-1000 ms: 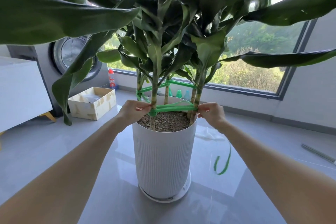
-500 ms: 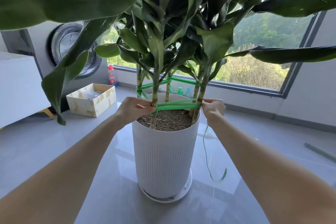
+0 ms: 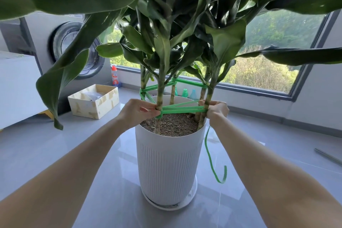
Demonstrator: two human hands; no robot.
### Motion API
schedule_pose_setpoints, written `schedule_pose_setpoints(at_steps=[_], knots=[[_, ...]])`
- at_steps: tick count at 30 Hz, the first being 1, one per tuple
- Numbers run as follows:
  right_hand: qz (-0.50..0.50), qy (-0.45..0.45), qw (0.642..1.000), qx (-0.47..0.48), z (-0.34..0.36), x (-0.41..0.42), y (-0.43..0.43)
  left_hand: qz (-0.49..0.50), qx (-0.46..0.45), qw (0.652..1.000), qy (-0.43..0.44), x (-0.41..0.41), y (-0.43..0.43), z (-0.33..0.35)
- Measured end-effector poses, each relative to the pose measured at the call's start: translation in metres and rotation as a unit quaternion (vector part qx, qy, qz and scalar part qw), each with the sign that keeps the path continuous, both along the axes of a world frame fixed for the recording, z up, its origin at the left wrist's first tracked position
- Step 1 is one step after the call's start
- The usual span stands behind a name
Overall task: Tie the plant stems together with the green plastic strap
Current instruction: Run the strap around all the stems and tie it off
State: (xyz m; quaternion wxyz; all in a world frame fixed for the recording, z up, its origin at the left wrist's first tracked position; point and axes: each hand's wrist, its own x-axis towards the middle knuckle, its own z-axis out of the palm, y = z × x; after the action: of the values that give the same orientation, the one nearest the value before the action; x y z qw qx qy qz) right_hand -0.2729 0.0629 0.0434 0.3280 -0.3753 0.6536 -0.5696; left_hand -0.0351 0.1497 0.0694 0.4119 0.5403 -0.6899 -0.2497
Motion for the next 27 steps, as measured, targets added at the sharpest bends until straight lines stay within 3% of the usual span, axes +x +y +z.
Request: schedule_pose_setpoints(at_steps=[6,14,27], knots=[[0.014,0.027,1.0,-0.004,-0.004,-0.005,0.002,0.0,0.005,1.0,-0.019,-0.002,0.0,0.002],[0.071,-0.001,0.997,-0.03,0.001,-0.019,0.022,0.005,0.013,0.999,-0.043,-0.005,0.0,0.004],[0.072,-0.03,0.996,-0.034,0.002,-0.025,0.037,0.028,-0.003,0.998,-0.057,-0.01,0.004,0.004]])
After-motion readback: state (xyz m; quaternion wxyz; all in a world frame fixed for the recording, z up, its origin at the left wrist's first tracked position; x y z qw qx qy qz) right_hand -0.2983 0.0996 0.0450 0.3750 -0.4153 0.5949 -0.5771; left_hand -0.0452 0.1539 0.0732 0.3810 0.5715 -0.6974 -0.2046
